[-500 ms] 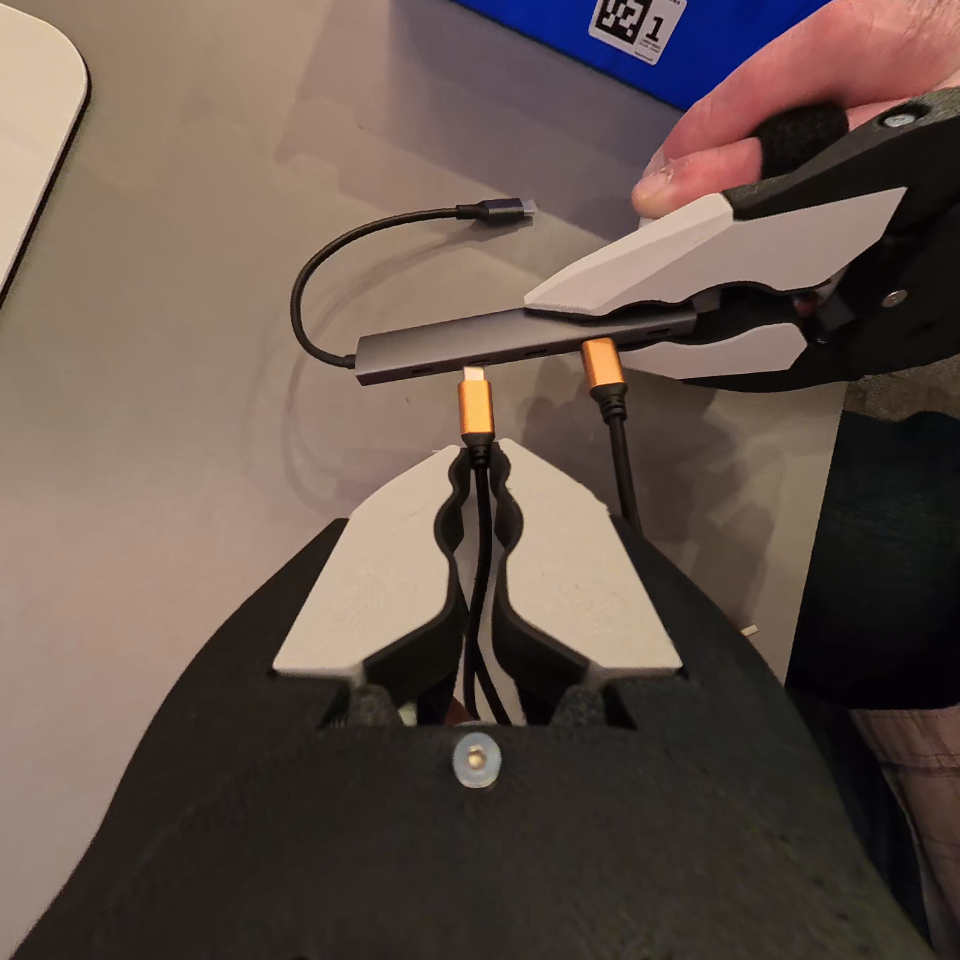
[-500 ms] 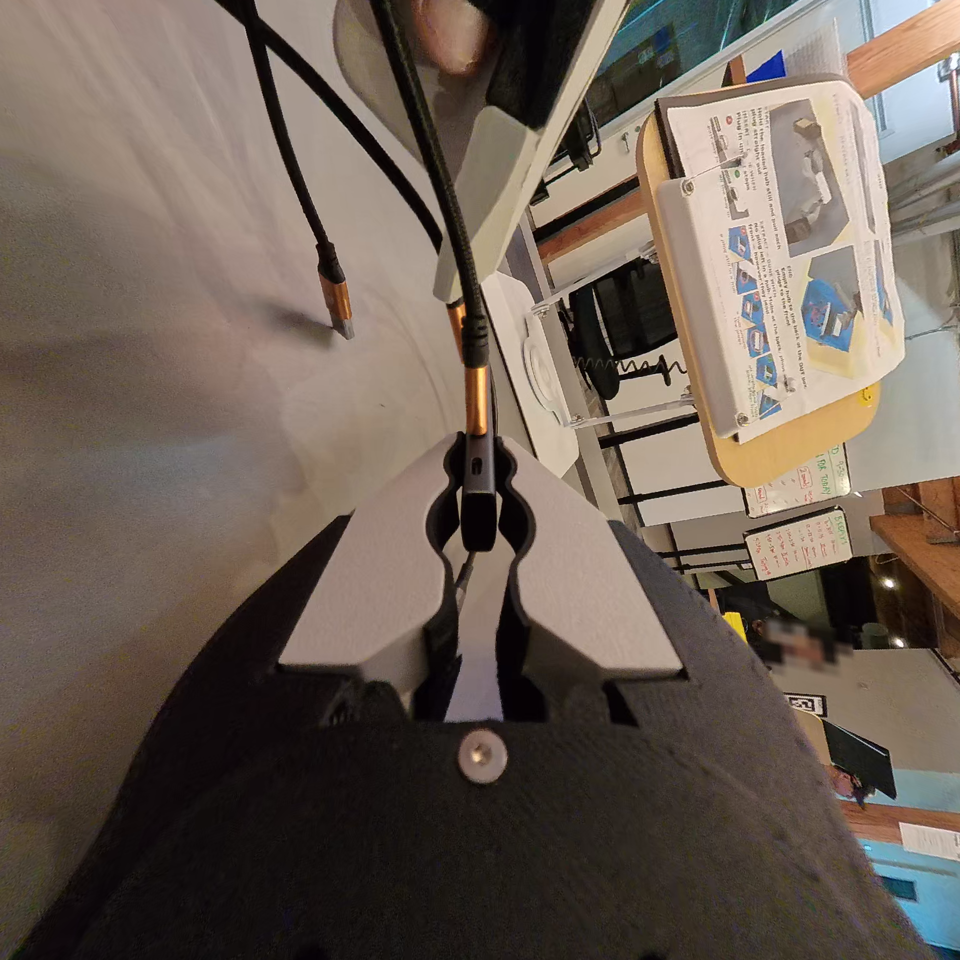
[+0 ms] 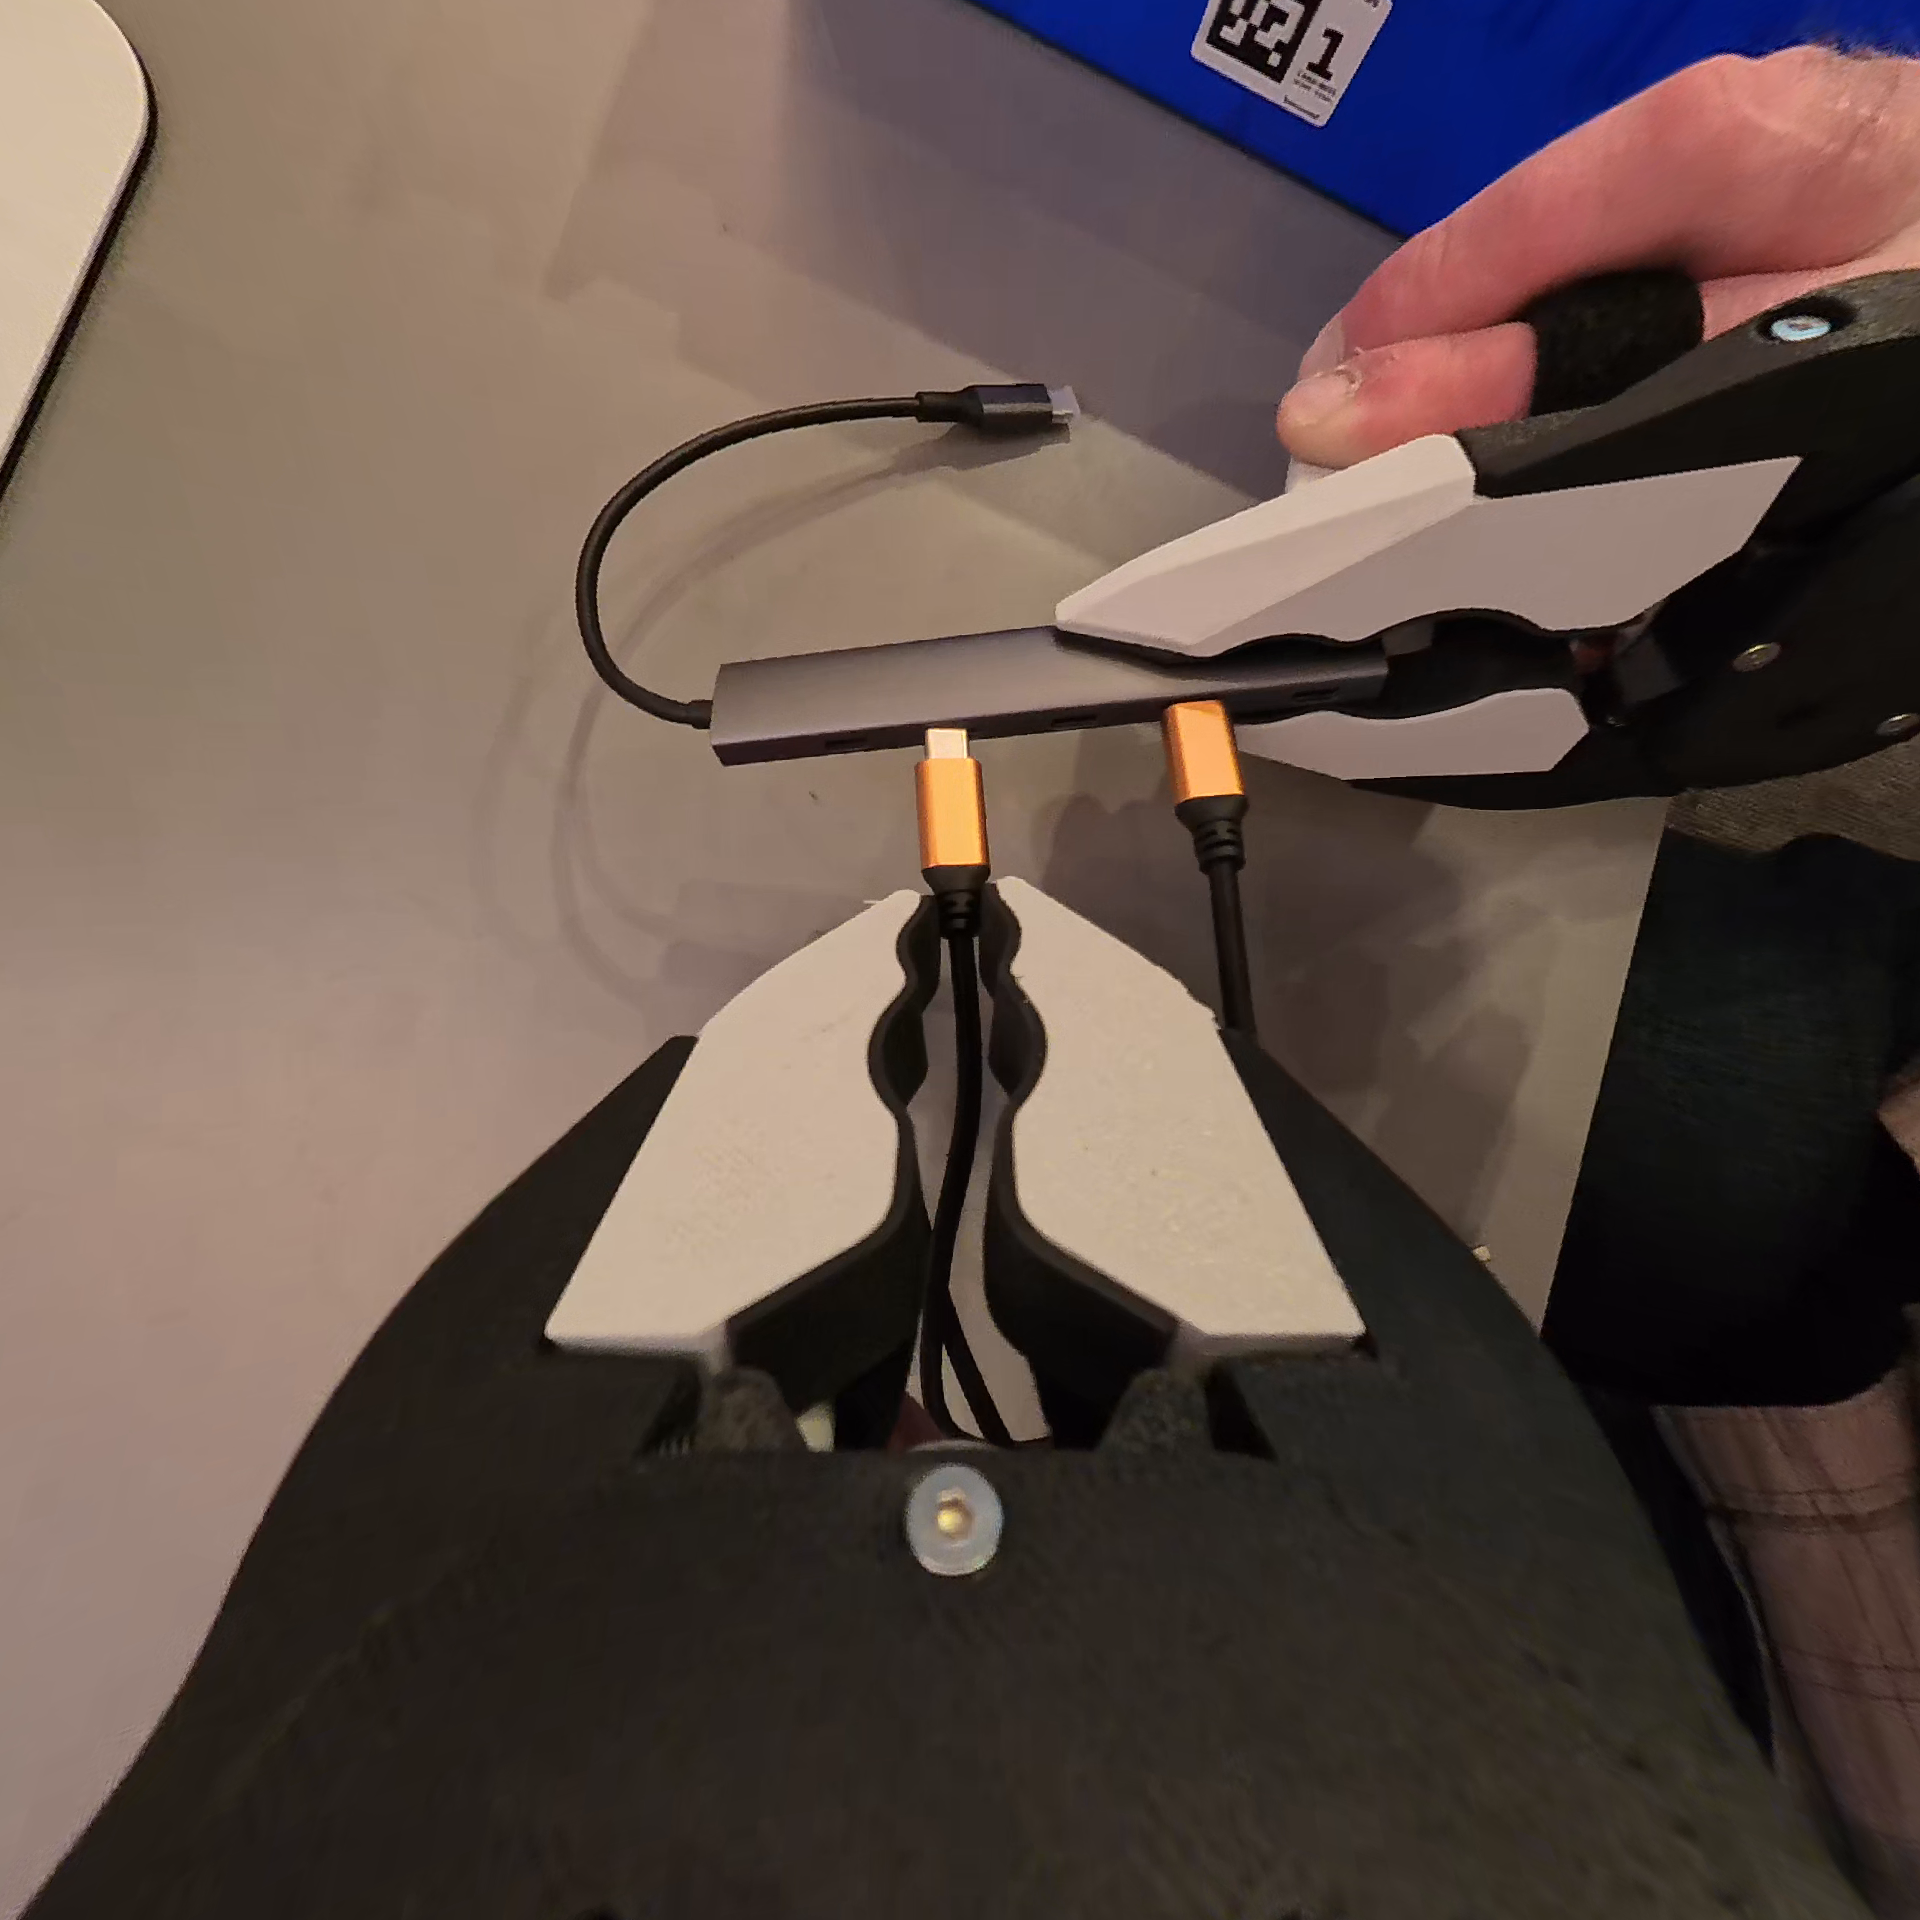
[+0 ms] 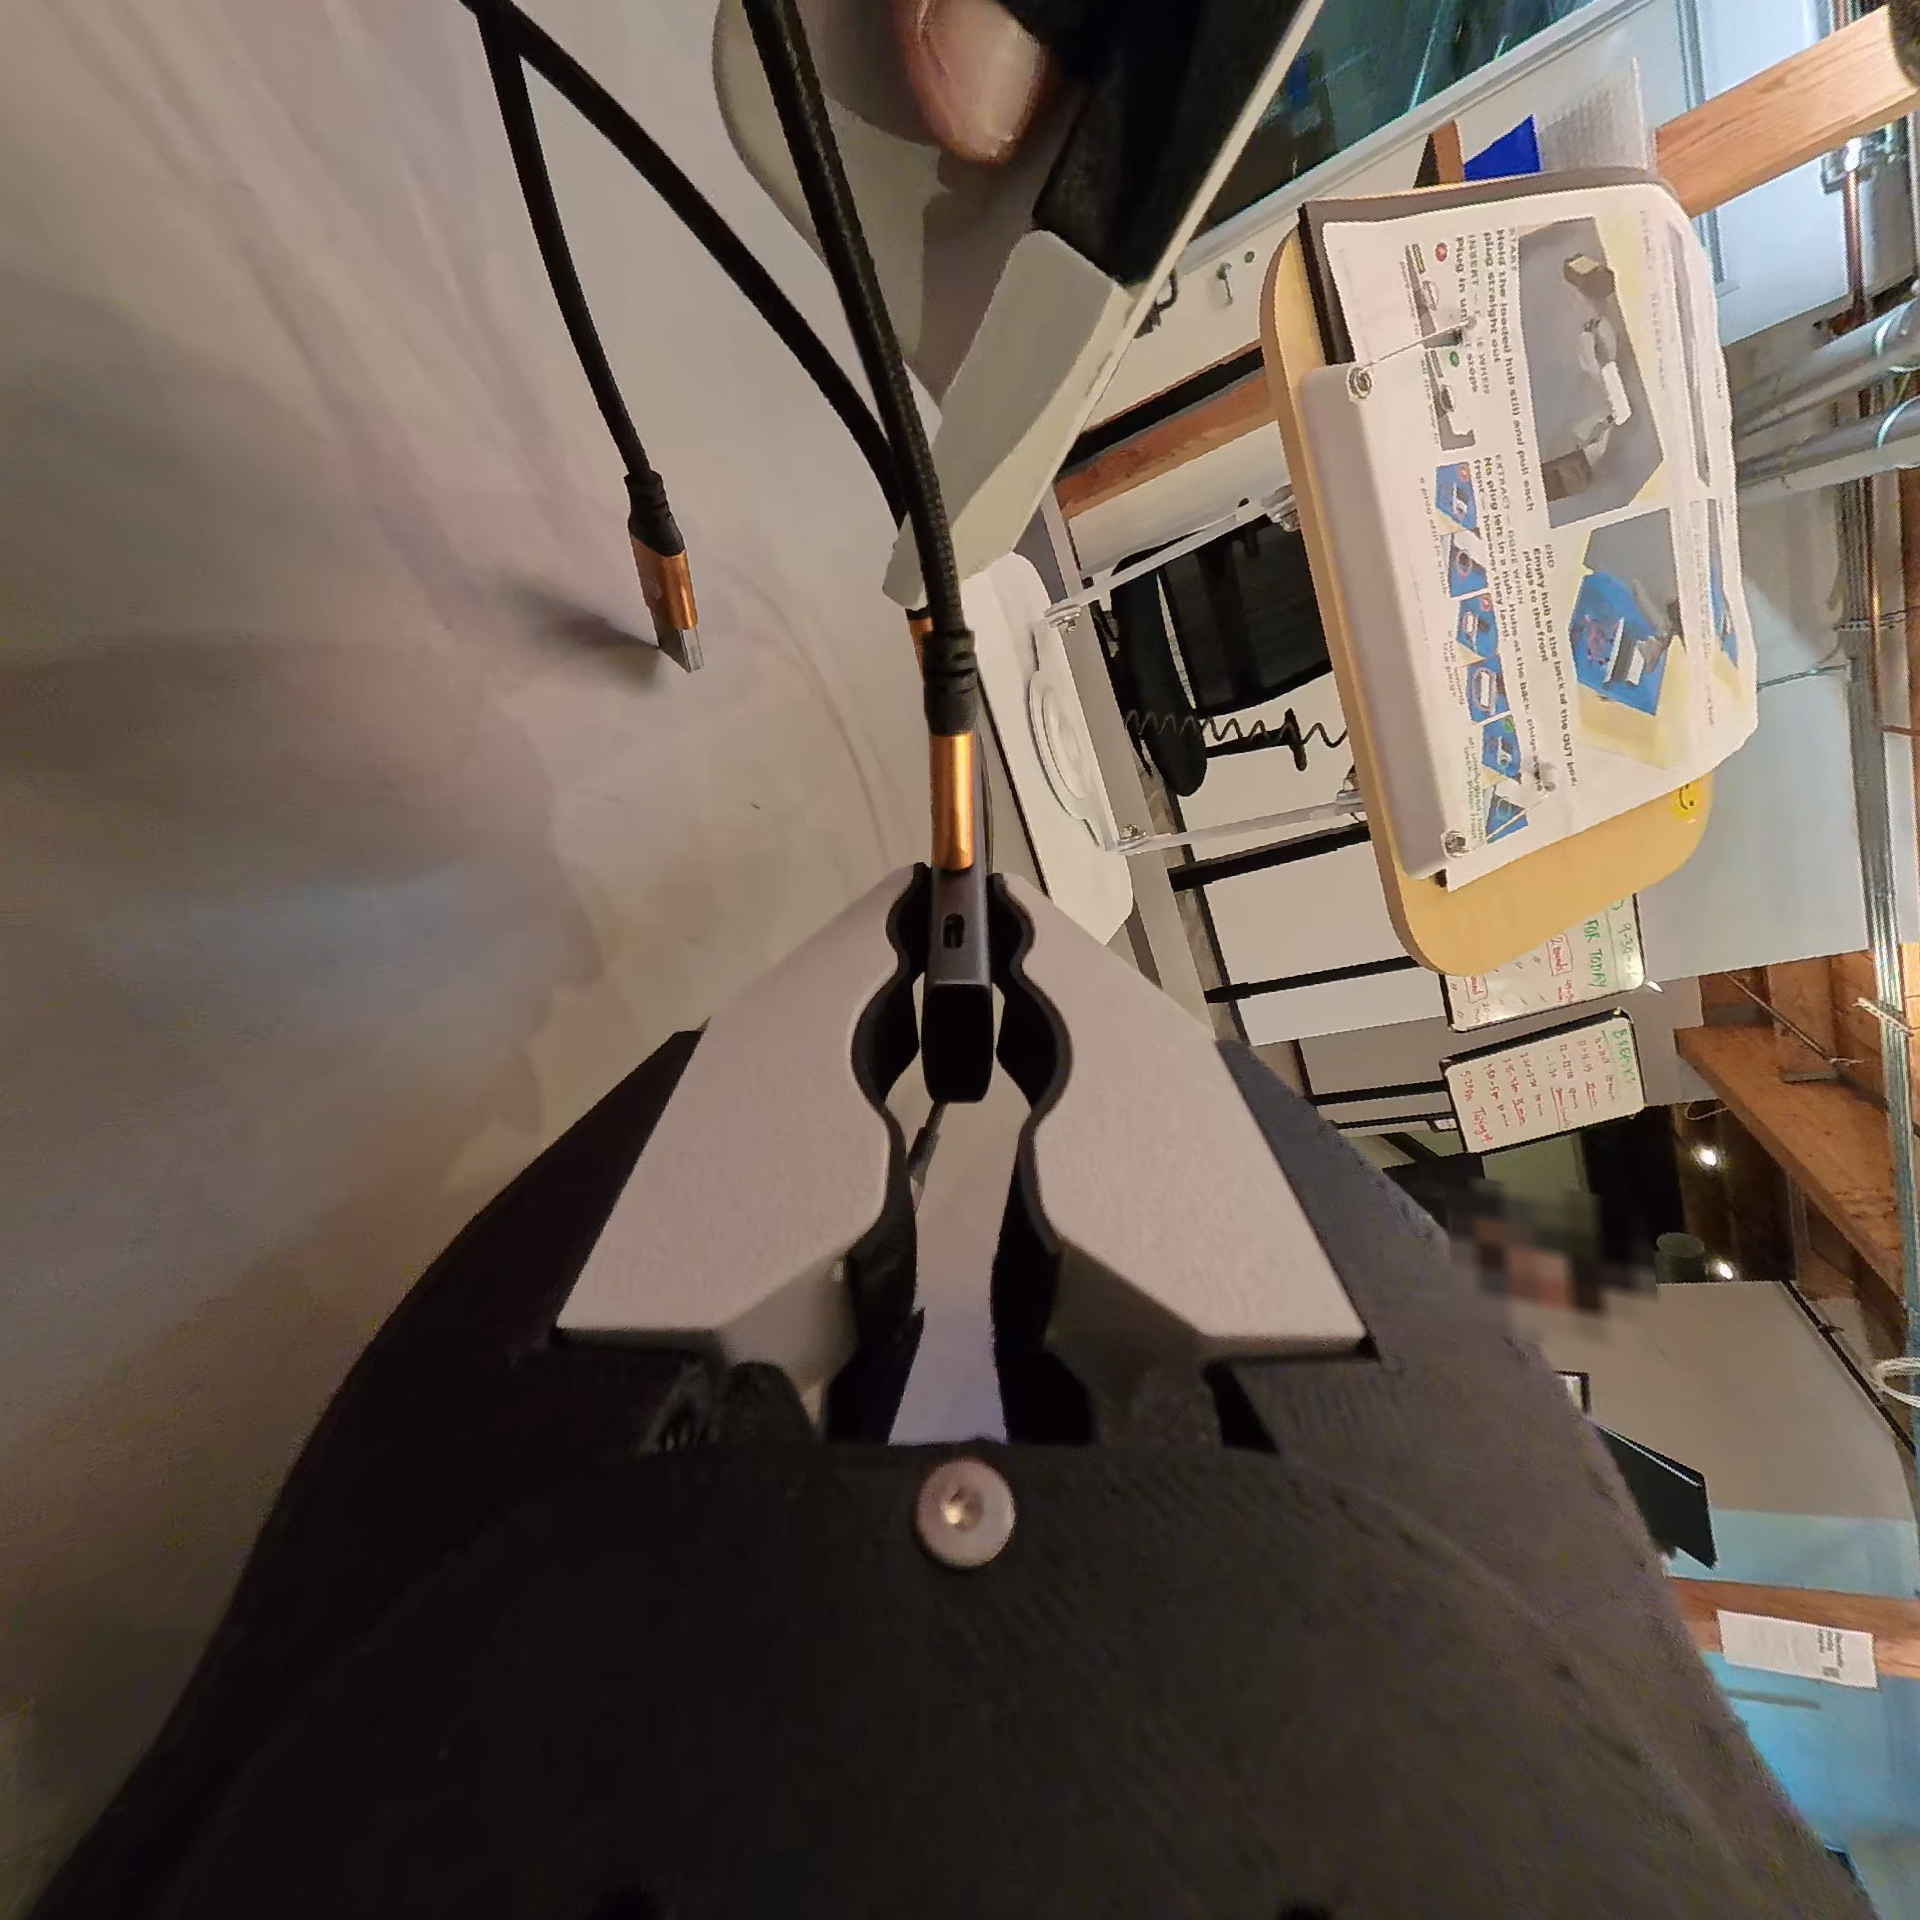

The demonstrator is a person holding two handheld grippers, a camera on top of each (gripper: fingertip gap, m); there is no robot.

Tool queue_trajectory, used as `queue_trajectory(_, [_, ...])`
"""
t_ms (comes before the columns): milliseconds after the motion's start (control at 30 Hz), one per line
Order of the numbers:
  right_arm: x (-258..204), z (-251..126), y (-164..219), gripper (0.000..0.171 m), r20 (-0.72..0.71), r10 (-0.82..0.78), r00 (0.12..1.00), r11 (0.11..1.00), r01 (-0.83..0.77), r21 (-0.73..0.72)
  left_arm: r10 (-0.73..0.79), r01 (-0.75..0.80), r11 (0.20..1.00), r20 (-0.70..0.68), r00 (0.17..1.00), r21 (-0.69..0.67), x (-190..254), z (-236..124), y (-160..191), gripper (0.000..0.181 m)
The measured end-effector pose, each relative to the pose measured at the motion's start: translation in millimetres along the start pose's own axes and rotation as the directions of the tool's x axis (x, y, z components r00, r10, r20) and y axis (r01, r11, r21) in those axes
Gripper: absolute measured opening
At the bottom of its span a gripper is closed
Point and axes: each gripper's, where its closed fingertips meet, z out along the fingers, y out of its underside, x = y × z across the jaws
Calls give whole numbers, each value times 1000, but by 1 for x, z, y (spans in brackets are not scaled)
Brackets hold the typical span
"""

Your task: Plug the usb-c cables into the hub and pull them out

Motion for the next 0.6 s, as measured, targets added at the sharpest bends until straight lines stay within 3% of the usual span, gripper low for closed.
queue_trajectory(600, [1, 0, 2, 6, -27, -2, 1000, 1000, 2, -3, -6, 6, 999, -7, 1000, -40, 2, 2, 0, 6])
